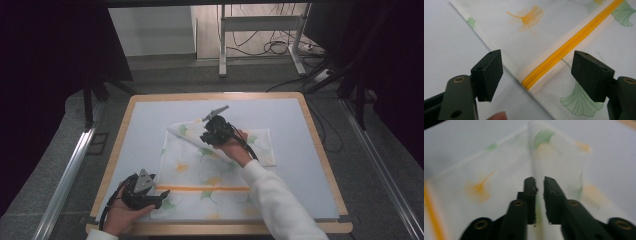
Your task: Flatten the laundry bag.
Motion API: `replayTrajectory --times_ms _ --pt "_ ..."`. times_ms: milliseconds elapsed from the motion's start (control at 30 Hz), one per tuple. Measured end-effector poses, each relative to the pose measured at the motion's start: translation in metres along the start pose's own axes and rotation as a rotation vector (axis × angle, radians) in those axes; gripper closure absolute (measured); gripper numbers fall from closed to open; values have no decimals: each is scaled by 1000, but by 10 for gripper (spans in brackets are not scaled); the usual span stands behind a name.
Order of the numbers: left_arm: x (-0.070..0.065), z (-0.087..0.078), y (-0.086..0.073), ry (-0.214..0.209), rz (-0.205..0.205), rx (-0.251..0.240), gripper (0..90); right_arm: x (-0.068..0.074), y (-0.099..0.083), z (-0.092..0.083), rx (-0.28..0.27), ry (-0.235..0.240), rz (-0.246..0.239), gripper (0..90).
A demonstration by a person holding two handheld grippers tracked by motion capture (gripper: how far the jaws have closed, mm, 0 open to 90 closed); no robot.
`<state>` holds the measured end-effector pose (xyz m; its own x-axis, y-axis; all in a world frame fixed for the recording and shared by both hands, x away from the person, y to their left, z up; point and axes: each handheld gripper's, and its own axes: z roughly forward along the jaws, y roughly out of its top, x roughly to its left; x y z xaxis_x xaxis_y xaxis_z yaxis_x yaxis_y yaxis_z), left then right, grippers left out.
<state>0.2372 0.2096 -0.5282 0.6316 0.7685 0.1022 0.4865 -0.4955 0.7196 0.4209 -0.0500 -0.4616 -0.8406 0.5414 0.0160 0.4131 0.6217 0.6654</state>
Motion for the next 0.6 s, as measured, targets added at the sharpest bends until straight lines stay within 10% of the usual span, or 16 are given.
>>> replayTrajectory --times_ms 233,600 --pt "-1 1 1 -6 -12 -1 254 17 -66 -42 61 17 -21 892" --pt "-3 3 2 -12 -13 4 254 12 -82 -20 52 -26 11 892"
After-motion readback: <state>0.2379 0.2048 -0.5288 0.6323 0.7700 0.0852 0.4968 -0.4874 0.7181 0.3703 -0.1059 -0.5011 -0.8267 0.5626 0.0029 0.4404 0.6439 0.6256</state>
